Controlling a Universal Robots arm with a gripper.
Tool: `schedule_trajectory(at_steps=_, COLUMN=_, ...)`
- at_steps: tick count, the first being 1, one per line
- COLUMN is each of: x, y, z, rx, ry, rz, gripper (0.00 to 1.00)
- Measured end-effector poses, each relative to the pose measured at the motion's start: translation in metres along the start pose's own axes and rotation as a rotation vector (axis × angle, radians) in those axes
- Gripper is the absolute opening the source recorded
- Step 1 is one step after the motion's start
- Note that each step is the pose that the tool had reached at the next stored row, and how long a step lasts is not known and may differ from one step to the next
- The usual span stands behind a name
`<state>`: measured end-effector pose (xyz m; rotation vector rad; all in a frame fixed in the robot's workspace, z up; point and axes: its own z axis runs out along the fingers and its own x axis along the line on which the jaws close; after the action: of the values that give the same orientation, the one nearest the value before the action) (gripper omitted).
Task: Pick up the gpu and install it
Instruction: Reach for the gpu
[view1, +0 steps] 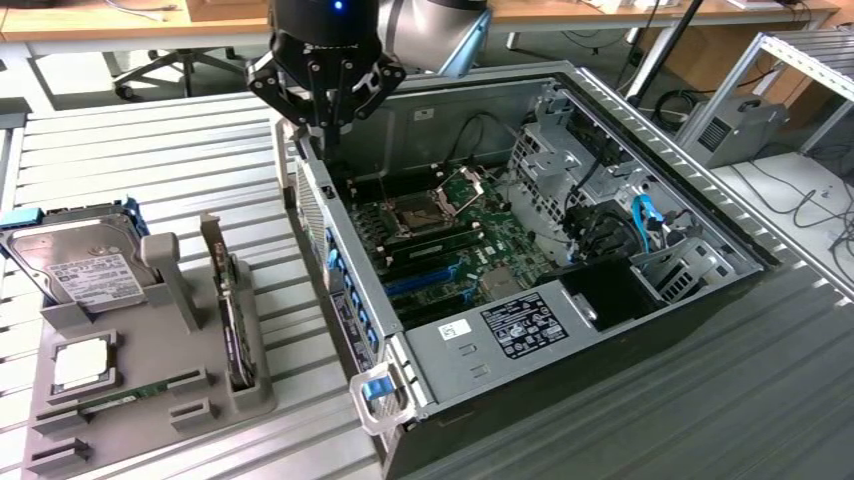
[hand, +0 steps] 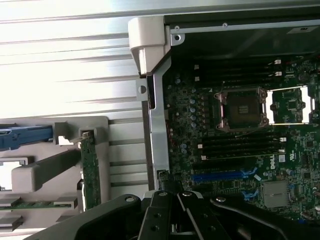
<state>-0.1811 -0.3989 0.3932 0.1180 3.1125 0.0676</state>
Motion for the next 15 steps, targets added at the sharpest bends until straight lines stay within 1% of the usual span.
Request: schedule_trajectory(at_steps=15, x=0.0051, y=-0.0004, z=-0.0001, rx=0.0, ry=0.0, rz=0.0, gripper=0.11)
